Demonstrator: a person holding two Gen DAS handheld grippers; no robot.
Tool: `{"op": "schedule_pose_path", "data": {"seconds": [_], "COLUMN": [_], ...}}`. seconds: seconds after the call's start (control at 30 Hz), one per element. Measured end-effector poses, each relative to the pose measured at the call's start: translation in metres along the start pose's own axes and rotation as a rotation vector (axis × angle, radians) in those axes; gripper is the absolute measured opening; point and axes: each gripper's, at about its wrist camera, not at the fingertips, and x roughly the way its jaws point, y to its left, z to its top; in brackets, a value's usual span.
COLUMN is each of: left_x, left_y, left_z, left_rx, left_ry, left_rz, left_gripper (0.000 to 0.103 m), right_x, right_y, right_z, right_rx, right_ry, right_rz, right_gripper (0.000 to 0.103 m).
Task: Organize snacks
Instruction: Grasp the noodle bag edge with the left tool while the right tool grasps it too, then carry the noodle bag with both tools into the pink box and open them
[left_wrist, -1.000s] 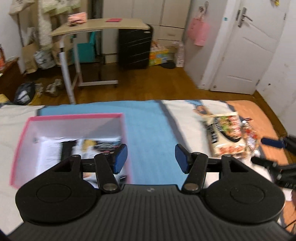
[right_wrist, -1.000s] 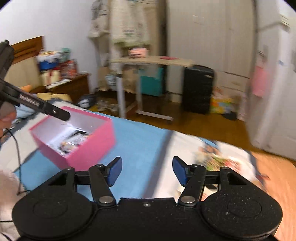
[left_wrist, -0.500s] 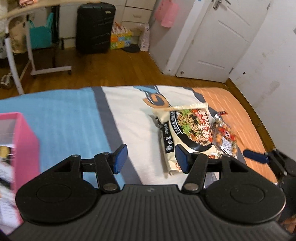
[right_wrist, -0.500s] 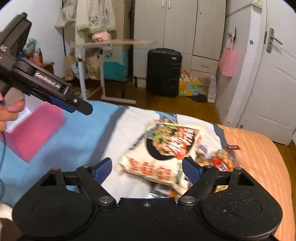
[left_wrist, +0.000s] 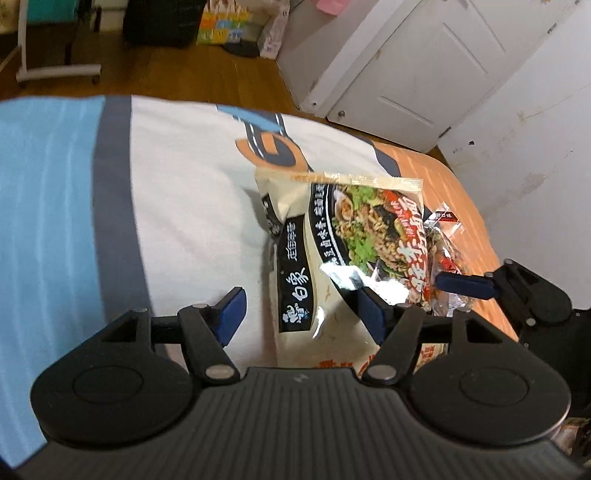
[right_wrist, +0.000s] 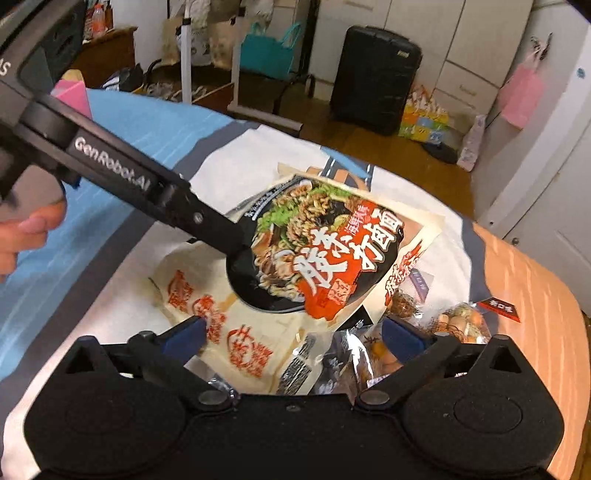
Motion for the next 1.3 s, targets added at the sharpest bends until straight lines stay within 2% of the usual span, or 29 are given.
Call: {"op": "schedule_pose_path", "data": {"seconds": [0.1,0.27,0.4,0.57,0.63,0.77,1.0,1.17,1.3], "left_x": [0.004,0.014,0.011,0.008,0.010,0.019,0.011,0.011,0.005], "left_y": [0.008,0.015,0.009,-0.001,-0.006,-0.005,0.000,-0.006,-0.016], "left_z": [-0.002,-0.006,-0.008,-0.006,-0.005,0.000,0.000,0.001,0.002], "left_rx": [-0.071,-0.134,-0.107,-0.054,-0.034,-0.059,-0.076,-0.042,0.018], "left_ry": [0.003,0.036,0.032,0.055,0.070,0.090,0.097,0.127,0.134], "left_rz": [-0.048,-0.129,-0.116,-0.090,-0.067,-0.082,-0.114,-0.086,-0.049], "left_gripper": [0.068,0.067,0.061,0.061,0.063,0.074,0.071,0.071,0.071], "right_x": [0.004,0.008,0.006,0.004,0.008,0.008,0.004,-0.003,-0.013], "right_y": [0.000,0.007,0.013,0.025,0.028,0.028,0.029,0.041,0.043], "right_z": [0.001,-0.005,-0.008,-0.009,-0.009,-0.009,-0.001,-0.005,-0.003], "right_rx": [-0.014,-0.004,0.032,0.065,0.053,0.029,0.067,0.075,0.124], "right_ry": [-0.009,-0.067,-0.106,-0.129,-0.133,-0.114,-0.093,-0.109,-0.120], "right_rz": [0.014,0.027,-0.006,-0.041,-0.048,-0.047,-0.043,-0.057,-0.029], "right_gripper": [0.103,0.103,0.103,0.102,0.103,0.103,0.103,0.103,0.103]}}
